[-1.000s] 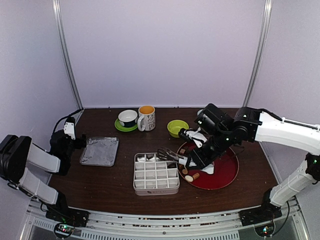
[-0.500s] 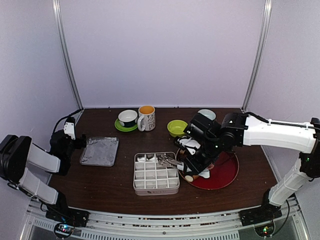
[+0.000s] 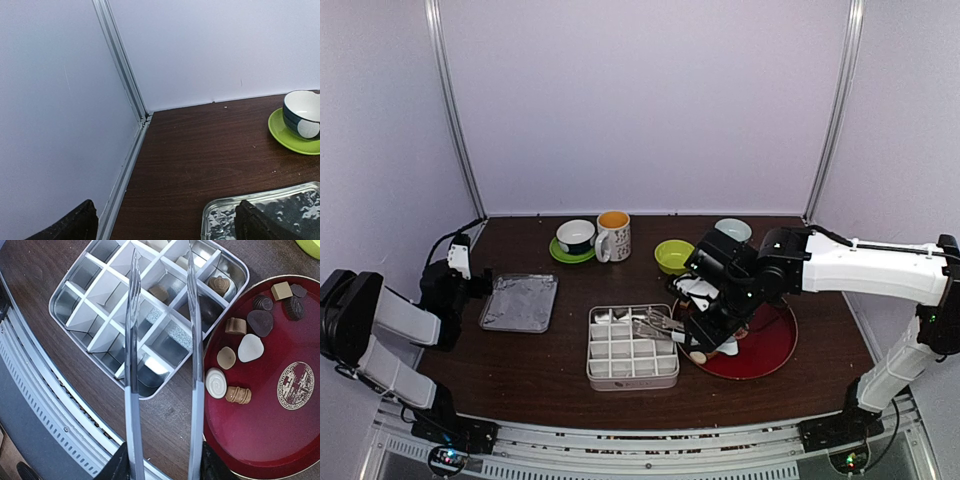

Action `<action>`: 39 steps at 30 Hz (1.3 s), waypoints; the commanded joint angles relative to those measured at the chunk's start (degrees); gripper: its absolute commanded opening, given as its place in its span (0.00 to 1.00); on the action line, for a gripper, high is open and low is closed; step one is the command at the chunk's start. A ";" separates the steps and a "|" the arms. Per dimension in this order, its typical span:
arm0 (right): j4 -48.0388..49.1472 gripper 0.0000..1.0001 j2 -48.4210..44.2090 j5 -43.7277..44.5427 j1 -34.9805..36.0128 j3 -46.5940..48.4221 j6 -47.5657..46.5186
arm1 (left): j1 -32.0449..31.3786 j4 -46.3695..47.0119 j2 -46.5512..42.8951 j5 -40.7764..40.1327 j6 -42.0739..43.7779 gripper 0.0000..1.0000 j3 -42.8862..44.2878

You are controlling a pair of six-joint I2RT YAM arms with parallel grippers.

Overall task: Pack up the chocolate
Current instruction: Place the fake chocolate in the empty pocket of the box, then pick up the fake chocolate from the plate.

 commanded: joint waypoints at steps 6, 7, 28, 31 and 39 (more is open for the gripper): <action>0.25 0.42 -1.44 1.84 0.30 2.46 -1.03 | 0.57 2.18 0.17 -0.55 -0.65 0.98 1.14; 0.14 0.42 -1.82 1.94 0.33 2.55 -1.03 | 0.57 2.16 0.11 -0.53 -0.65 0.98 1.14; -8.38 0.39 -15.64 6.30 -1.50 -3.65 -0.15 | 0.62 2.11 0.18 -0.56 -0.65 0.98 1.14; -9.16 0.39 -17.42 7.14 -2.08 -4.80 0.29 | 0.63 2.12 0.18 -0.54 -0.65 0.98 1.14; -12.33 0.39 -20.74 7.91 -2.42 -8.32 1.93 | 0.62 2.09 0.18 -0.53 -0.71 0.98 1.17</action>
